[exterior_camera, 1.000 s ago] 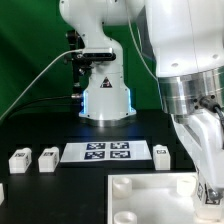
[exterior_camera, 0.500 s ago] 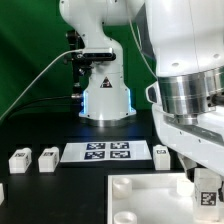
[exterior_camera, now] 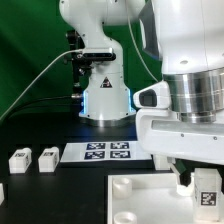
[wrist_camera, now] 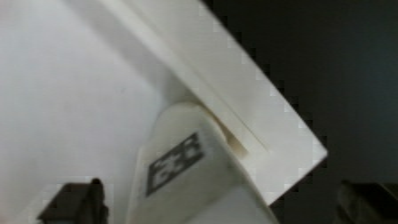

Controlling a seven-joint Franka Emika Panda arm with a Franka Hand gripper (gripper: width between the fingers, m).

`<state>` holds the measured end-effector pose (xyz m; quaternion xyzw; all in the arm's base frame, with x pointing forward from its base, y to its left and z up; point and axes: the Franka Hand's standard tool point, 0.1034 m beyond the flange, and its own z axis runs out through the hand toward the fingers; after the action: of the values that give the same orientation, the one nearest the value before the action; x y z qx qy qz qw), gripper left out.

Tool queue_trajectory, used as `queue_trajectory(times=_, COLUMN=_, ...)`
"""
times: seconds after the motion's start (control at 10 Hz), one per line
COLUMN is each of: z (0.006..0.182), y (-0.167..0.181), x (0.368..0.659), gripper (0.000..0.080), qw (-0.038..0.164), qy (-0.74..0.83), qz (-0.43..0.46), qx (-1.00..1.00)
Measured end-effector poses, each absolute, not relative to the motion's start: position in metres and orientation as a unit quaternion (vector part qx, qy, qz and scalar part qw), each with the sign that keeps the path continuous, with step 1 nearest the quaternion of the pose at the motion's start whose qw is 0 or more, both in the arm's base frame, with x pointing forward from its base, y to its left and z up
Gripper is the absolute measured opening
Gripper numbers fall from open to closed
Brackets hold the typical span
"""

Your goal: Assemble one leg

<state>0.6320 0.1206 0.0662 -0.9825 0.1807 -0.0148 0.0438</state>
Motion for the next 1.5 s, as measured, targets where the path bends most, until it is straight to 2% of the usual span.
queue_trajectory(times=0.2, z=0.0656, y=0.1198, x=0.6324, gripper=0.0649, qw=0.030, qy=0.051, qz=-0.023, qx=-0.998)
queue_trajectory(times=0.4, z=0.0662, y=0.1211, x=0.6354, gripper=0.0649, qw=0.030, qy=0.018, qz=-0.037, qx=-0.999)
queue_trajectory(times=0.5, z=0.0661, y=0.1209, x=0.6354, gripper=0.0556, qw=0.030, qy=0.018, qz=-0.037, qx=-0.999)
queue_trajectory(times=0.6, z=0.0660, y=0.1209, x=0.6354, gripper=0.0422, qw=0.030, qy=0.018, qz=-0.037, qx=-0.999)
queue_trajectory(times=0.7, z=0.0661, y=0.1227, x=0.6351, gripper=0.0422, qw=0.037, qy=0.084, qz=-0.034, qx=-0.995)
queue_trajectory(times=0.8, z=0.0659, y=0.1215, x=0.6353, gripper=0.0294, qw=0.040, qy=0.137, qz=-0.032, qx=-0.989)
queue_trajectory(times=0.9, z=0.0659, y=0.1210, x=0.6354, gripper=0.0294, qw=0.041, qy=0.163, qz=-0.031, qx=-0.985)
queue_trajectory(times=1.1, z=0.0651, y=0.1150, x=0.6364, gripper=0.0294, qw=0.067, qy=0.338, qz=-0.015, qx=-0.939)
queue_trajectory(times=1.4, z=0.0635, y=0.1150, x=0.6336, gripper=0.0294, qw=0.090, qy=0.573, qz=0.019, qx=-0.814)
queue_trajectory(times=1.5, z=0.0632, y=0.1189, x=0.6328, gripper=0.0294, qw=0.093, qy=0.641, qz=0.030, qx=-0.761)
